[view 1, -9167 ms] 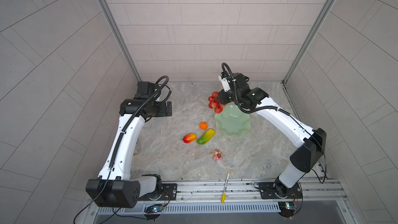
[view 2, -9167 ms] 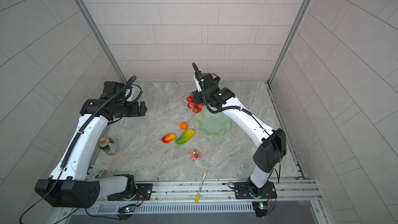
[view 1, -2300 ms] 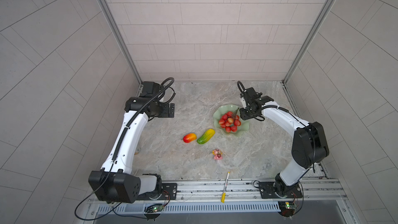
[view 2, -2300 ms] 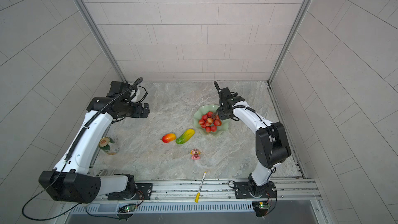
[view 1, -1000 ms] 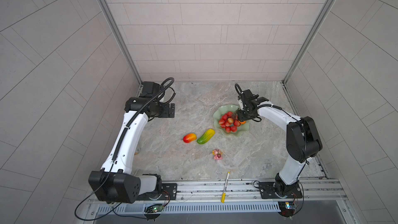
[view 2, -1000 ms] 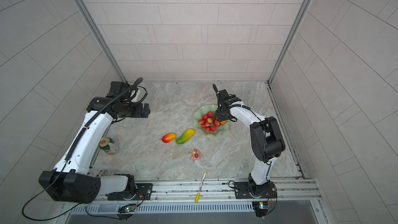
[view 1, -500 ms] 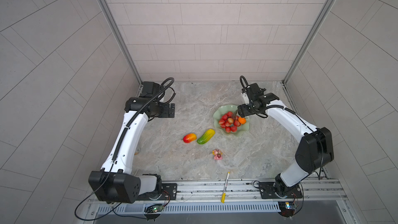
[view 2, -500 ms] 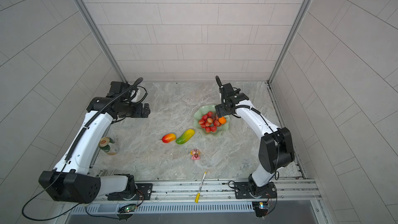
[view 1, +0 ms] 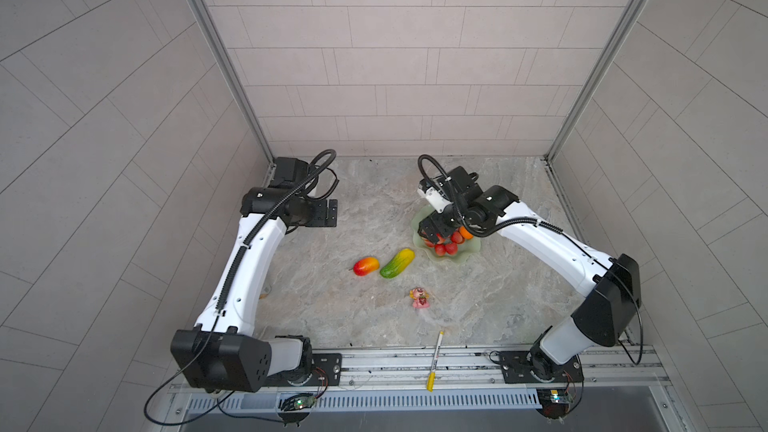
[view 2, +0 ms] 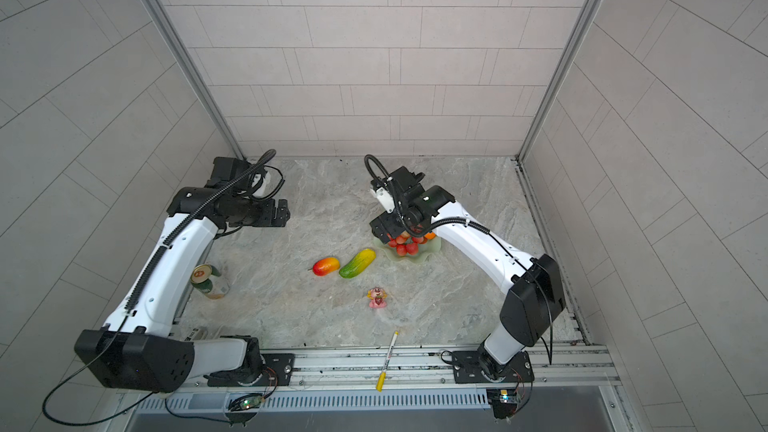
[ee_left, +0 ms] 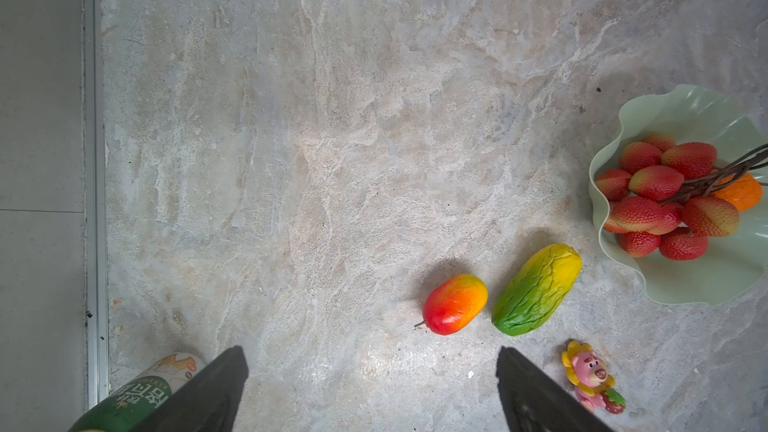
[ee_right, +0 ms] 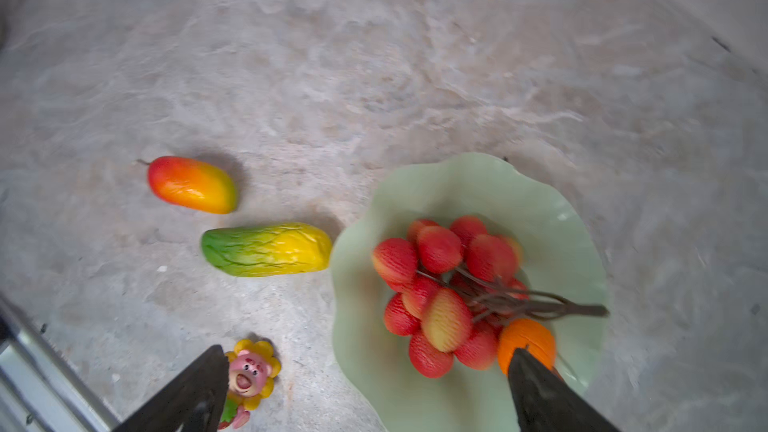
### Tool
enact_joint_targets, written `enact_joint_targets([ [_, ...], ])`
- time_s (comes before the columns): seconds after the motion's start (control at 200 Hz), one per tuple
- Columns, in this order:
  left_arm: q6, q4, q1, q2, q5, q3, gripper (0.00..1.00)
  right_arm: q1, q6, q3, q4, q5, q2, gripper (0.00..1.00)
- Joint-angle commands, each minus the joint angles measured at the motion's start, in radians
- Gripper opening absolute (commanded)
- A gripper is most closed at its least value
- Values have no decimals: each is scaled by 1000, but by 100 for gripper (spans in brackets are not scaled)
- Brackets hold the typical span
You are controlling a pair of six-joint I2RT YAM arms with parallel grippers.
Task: Place and organize the fake fruits in the fruit bowl
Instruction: 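Open the right gripper and move it over the red-yellow mango, then lower the right gripper and grasp the mango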
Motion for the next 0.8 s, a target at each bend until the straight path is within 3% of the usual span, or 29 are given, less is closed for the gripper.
enact_joint_targets([
  [0.0, 10, 10, -4, -15, -10, -2, 100, 30, -119, 22, 7, -80, 76, 100],
  [0.32, 6, 0, -4, -14, -55, 8, 100, 183, -245, 225, -38, -176, 349, 100],
  [0.491, -7, -9, -3, -9, -97, 15, 100, 210, -232, 226, 32, -240, 429, 99],
  [0.796, -18, -13, -1, -3, -115, 16, 100, 236, -174, 255, 124, -253, 547, 94],
])
